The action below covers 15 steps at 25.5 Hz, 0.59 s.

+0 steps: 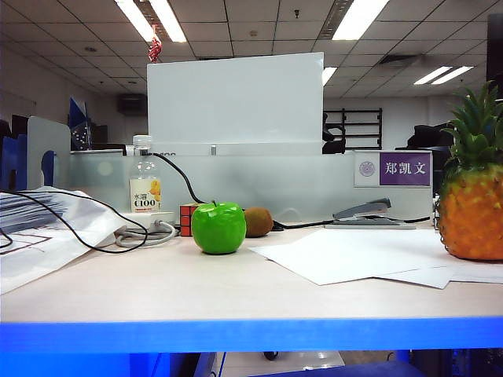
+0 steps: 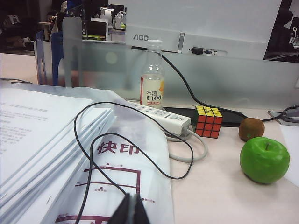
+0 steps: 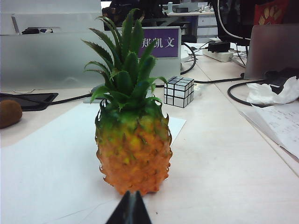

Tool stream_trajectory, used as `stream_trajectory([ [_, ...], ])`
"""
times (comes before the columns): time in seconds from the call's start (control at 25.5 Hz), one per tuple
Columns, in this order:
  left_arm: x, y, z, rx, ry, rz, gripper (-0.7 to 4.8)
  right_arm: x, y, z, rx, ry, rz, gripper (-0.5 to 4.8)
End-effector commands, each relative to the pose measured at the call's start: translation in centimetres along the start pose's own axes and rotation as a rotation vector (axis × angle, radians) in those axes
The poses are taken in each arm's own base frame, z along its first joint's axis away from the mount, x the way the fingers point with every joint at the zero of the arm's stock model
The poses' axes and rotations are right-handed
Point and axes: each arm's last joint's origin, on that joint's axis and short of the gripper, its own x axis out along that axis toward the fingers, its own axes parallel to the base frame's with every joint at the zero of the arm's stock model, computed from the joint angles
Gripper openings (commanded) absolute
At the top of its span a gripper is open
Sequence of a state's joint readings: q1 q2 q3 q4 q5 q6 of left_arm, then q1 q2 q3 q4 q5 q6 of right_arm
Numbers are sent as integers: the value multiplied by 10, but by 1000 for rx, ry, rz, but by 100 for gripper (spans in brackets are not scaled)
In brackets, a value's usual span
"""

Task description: Arrange all the fruits from large to small from left to right in a row.

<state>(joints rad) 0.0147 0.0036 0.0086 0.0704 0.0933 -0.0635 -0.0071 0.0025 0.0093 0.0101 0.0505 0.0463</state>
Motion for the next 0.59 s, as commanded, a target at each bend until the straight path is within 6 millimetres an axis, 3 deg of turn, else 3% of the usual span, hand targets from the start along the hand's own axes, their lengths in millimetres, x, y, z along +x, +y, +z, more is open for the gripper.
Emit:
stream_trajectory([
  [0.04,0,0,2,6,-20,1,-5,0,0,-1,-1,-10,3,-1],
  [0.59,0,0,4,7,-36,-1,-5,0,0,-1,4,-12,7,-1],
])
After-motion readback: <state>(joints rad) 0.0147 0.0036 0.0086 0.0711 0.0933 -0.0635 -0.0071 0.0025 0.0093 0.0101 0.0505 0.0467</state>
